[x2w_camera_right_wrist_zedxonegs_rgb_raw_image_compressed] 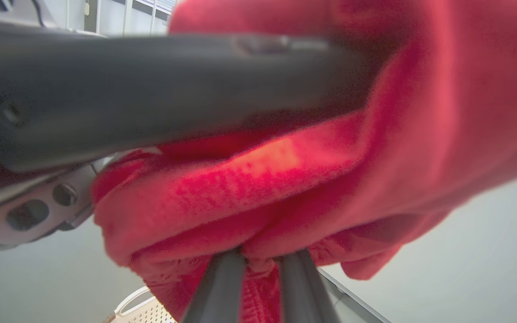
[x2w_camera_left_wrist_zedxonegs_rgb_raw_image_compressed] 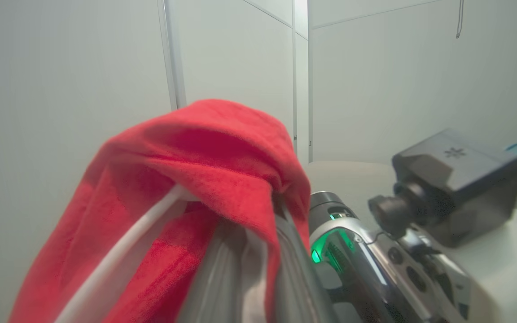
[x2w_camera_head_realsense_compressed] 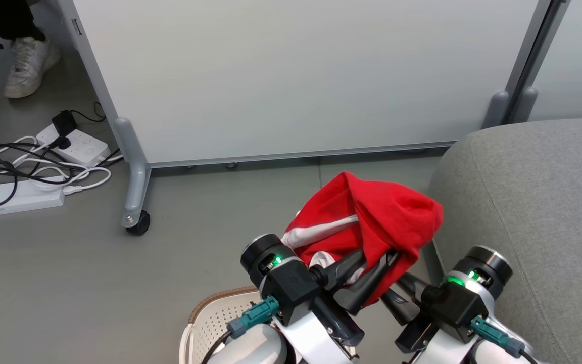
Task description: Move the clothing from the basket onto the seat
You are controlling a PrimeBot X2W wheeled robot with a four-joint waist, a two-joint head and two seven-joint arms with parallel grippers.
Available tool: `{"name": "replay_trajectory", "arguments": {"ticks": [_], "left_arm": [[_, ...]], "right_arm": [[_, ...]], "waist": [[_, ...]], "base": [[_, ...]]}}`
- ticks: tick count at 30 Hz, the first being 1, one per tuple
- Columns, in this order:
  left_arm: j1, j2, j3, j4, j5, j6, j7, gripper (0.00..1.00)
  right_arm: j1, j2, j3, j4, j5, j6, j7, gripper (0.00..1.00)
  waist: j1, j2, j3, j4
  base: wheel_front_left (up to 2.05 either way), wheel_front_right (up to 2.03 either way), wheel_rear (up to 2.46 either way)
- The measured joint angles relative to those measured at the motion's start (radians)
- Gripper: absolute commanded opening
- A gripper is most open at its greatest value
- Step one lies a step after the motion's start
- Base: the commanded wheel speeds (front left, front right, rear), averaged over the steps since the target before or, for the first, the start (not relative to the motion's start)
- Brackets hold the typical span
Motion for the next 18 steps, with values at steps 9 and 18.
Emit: {"name": "replay_trajectory", "arguments": {"ticks": [9,18], "left_arm": [[0.001,-0.001,0.049,-0.002,0.009,0.000,0.000,0.00],[0.023,-0.001,0.114,0.016,0.031,0.000,0.000,0.00]], "right_arm": [[0.049,0.040,-0.067,-0.021,0.034,0.000,0.000,0.00],[0.110,0.081,-0.191,-0.034,0.041,0.000,0.000,0.00]], "waist": [[0.0000,0.0000,0.001,0.008],[0.0000,0.0000,-0.007,0.000]], "base": [[0.00,0.00,0.00],[0.00,0.00,0.00]]}}
